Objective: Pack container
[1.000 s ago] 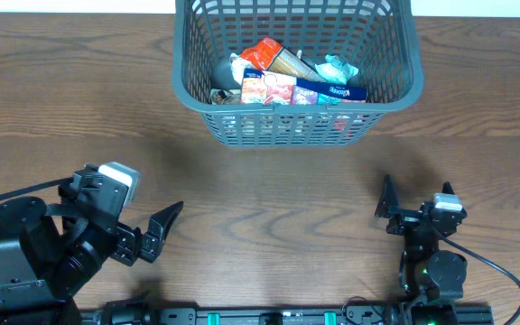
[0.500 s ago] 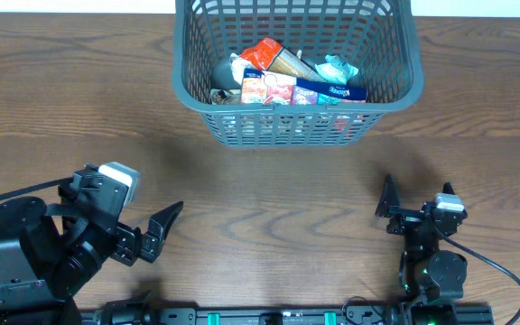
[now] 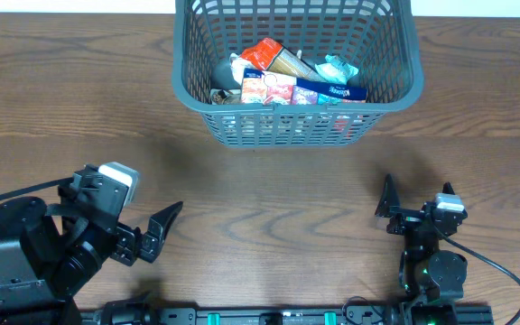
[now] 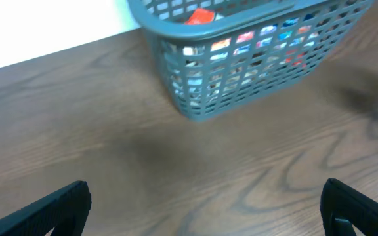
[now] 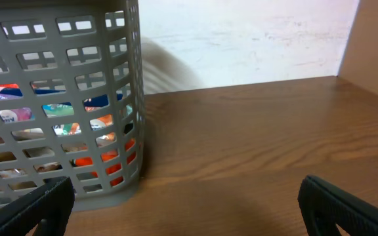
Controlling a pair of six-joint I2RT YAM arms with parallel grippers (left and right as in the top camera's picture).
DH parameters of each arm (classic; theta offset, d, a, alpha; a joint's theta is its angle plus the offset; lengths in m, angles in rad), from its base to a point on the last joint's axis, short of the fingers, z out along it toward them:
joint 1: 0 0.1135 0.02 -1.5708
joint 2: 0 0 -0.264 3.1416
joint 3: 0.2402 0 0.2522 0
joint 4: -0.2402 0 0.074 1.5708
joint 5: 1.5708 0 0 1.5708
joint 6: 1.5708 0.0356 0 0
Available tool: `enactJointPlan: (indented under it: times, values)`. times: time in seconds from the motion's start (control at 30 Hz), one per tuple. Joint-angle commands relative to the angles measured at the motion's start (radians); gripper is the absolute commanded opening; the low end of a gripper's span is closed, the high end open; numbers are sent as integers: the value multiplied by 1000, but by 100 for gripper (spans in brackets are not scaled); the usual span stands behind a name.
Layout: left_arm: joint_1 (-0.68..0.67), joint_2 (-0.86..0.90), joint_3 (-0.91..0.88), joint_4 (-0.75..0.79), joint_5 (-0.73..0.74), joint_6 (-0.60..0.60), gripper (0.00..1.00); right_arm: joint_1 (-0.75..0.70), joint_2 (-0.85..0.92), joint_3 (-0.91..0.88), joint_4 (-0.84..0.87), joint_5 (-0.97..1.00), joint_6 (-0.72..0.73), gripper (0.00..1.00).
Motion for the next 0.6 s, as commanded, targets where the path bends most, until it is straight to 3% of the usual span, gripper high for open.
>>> enactJointPlan:
  times: [0.0,0.13,0.57]
  values:
    - [-6,-13,-6,-45,-32,10,99,-8,-11,-5,-1,17,12,99]
    - [-17,-119,-62,-47,-14,11,99,-8,-11,-5,-1,17,12,99]
    - [-49,-655,-684,518,-34,13,99,-8,-11,-5,-1,17,12,99]
